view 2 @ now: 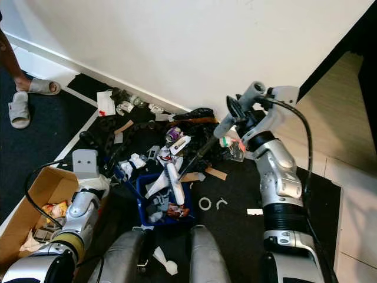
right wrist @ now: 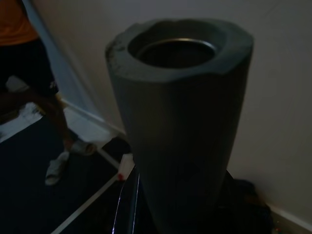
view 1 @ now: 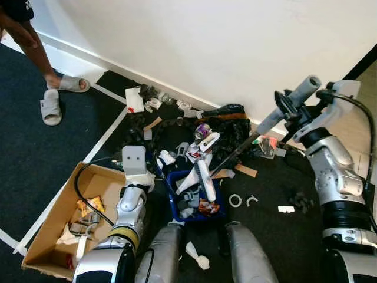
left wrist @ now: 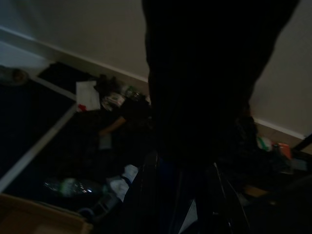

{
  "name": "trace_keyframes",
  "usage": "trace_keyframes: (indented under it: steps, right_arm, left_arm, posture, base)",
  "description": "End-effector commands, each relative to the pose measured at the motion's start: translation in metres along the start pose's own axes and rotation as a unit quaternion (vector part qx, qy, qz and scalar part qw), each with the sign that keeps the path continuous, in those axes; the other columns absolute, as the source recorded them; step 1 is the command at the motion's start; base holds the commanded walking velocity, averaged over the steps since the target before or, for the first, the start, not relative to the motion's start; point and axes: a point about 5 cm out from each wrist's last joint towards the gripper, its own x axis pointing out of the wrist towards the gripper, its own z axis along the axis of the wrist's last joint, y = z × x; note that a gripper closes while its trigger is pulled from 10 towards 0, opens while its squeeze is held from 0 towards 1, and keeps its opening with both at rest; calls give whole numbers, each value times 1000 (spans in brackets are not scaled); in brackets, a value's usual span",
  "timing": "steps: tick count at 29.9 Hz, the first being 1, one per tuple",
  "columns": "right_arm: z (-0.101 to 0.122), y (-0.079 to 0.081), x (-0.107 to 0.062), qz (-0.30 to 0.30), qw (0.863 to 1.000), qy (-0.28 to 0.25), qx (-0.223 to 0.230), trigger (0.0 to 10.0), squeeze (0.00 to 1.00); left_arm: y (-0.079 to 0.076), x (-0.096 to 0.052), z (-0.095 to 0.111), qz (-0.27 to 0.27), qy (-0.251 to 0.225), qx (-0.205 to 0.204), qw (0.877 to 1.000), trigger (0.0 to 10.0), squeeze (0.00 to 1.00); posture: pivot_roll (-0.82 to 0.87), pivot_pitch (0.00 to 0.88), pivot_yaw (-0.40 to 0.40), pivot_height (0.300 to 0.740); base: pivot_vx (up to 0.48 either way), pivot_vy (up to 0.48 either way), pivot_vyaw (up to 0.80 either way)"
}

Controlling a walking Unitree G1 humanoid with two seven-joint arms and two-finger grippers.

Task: Sweep floor

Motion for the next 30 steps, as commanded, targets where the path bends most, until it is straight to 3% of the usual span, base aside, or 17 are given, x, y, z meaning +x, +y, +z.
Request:
trace_keyframes:
  steps: [1, 15, 19, 22, 24, 30]
  right_arm:
    - [14, 0, 2, 9, 999, -36, 18, 10000, 0]
    - [34, -6, 7, 12, 992, -91, 87, 10000, 0]
    - [37, -8, 7, 12, 992, -97, 85, 10000, 0]
    - [39, -13, 6, -9, 995, -94, 44, 10000, 0]
    - [39, -16, 6, -20, 994, -96, 45, 10000, 0]
    - [43, -28, 5, -53, 993, -100, 21, 10000, 0]
  left_arm:
    - [-4, -5, -8, -10, 8, -27, 1000, 10000, 0]
    - [-4, -16, -21, -22, 26, -46, 998, 10000, 0]
    - [-6, -17, -22, -30, 28, -48, 998, 10000, 0]
    - [-8, -18, -21, -60, 20, -45, 997, 10000, 0]
    - [-8, -20, -21, -81, 15, -49, 995, 10000, 0]
    - [4, -26, -17, -123, 4, -46, 991, 10000, 0]
  posture:
    - [18, 180, -84, 740]
    - [21, 166, -95, 740]
    - [20, 161, -100, 740]
    - [20, 161, -100, 740]
    - [19, 159, -100, 740]
    - [31, 155, -100, 740]
  base:
    - [0, 0, 0]
    - [0, 0, 0]
    - [0, 0, 0]
    - [0, 0, 0]
    - [0, 0, 0]
    - [0, 0, 0]
